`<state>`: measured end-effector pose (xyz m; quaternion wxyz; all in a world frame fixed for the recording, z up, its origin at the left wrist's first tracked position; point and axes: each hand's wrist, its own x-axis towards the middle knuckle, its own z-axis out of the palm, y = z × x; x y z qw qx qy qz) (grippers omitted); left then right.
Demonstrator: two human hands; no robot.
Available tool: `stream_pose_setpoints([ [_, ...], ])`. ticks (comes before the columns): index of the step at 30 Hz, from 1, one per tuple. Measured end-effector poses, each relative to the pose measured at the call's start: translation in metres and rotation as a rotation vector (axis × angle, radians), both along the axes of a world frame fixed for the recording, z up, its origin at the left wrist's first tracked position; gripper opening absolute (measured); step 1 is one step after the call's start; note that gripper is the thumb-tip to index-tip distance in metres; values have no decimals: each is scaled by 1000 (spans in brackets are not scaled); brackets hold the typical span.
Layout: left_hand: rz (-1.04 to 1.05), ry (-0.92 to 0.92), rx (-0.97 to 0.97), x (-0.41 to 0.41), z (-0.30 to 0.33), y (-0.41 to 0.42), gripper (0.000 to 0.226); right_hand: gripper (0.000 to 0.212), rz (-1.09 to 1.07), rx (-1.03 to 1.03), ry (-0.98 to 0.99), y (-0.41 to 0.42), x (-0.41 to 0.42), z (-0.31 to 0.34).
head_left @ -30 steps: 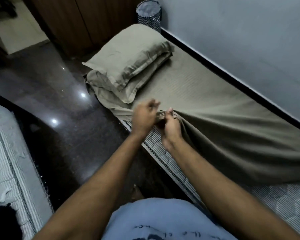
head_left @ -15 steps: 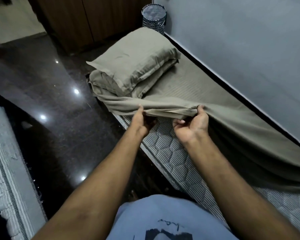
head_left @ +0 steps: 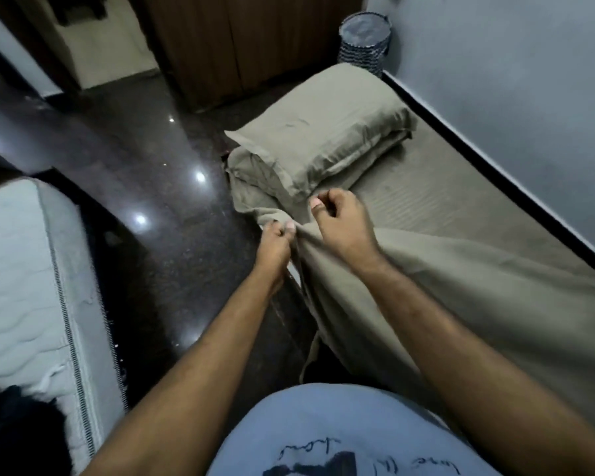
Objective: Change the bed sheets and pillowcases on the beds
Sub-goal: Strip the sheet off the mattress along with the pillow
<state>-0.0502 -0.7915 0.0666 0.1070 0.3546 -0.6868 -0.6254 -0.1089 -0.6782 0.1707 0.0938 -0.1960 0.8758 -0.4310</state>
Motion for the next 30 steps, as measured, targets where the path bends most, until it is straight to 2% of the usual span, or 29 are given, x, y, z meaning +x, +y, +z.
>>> stream_pose_setpoints([
  [3, -162, 58, -39, 25, 0, -3, 29, 30, 174, 283, -14, -41, -35, -23],
  [6, -256, 55, -16, 34, 7, -22, 39, 46, 307, 492, -194, -87, -55, -52],
  [8, -304, 19, -7, 36, 13, -43, 44, 57, 360, 559, -320, -109, -64, -76],
  [11, -459, -51, -161, 45, 13, -69, 31, 78, 374, 500, -550, -135, -80, -116],
  [12, -510, -63, -176, 48, 14, -72, 29, 83, 342, 411, -666, -143, -84, -127],
  [14, -551, -32, -101, 50, 13, -71, 30, 84, 251, 225, -879, -160, -89, -144],
  [15, -557, -8, -56, 49, 15, -69, 31, 84, 226, 184, -918, -168, -91, -148],
  [17, -576, -16, -5, 46, 21, -69, 31, 77, 231, 215, -864, -179, -93, -151],
  [19, -589, -65, 34, 38, 33, -72, 30, 52, 298, 314, -724, -188, -96, -155],
  [22, -438, -105, 125, 22, 57, -75, 56, 23, 474, 217, -548, -199, -92, -140],
  [24, -195, -181, 112, 9, 56, -81, 74, 26, 639, 117, -385, -199, -89, -121],
  [26, 98, -259, 71, 0, 37, -95, 75, 30, 818, 98, -310, -188, -95, -105],
  [28, 346, -325, 158, -6, 13, -111, 71, 31, 947, 9, -416, -172, -105, -91],
  [30, 381, -354, 406, -16, -7, -122, 77, 34, 971, -125, -567, -158, -114, -78],
])
